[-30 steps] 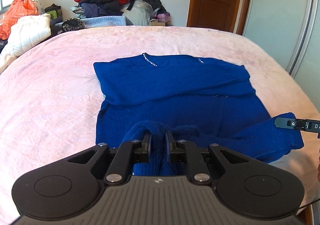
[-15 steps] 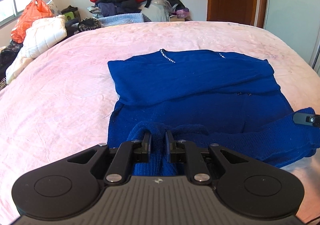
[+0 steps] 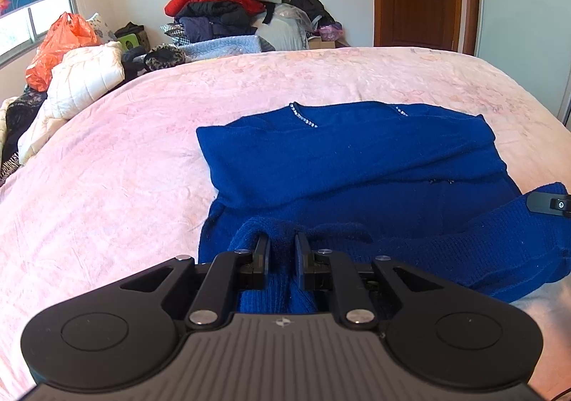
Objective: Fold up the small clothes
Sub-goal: 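Lift the hem with both grippers and carry it toward the collar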
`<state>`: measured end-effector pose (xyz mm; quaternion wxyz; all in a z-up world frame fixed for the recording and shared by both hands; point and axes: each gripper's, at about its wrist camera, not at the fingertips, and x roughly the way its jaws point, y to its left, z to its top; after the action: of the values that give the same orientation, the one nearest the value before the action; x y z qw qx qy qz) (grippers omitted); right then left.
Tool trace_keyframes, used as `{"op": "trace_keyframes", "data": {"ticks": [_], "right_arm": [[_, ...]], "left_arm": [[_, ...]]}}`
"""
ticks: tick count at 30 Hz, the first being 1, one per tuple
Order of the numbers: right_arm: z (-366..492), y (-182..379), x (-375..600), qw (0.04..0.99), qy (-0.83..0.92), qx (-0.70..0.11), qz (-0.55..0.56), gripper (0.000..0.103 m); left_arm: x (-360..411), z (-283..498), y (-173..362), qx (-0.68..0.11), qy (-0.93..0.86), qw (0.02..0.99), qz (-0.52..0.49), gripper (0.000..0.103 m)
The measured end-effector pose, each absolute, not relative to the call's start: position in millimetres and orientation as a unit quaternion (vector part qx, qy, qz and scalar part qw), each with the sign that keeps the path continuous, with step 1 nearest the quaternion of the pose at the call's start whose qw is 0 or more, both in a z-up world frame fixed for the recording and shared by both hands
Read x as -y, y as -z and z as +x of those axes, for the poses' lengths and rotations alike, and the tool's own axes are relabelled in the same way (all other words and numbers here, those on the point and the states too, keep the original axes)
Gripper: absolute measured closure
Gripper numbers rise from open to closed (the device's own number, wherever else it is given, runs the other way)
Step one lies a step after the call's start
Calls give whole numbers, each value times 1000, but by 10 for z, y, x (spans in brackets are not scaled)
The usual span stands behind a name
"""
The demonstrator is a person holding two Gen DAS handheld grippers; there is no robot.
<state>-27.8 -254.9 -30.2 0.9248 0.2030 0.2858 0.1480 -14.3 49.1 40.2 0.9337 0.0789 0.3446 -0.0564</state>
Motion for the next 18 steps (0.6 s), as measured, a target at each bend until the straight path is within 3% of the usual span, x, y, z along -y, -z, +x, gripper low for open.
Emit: {"op": "trace_keyframes", "data": {"ticks": [18], "right_arm": [[-27,104,2534,936,-143,-258,194,89]], "left_arm": [[-438,79,-645,-296,19,950,102,90]]}}
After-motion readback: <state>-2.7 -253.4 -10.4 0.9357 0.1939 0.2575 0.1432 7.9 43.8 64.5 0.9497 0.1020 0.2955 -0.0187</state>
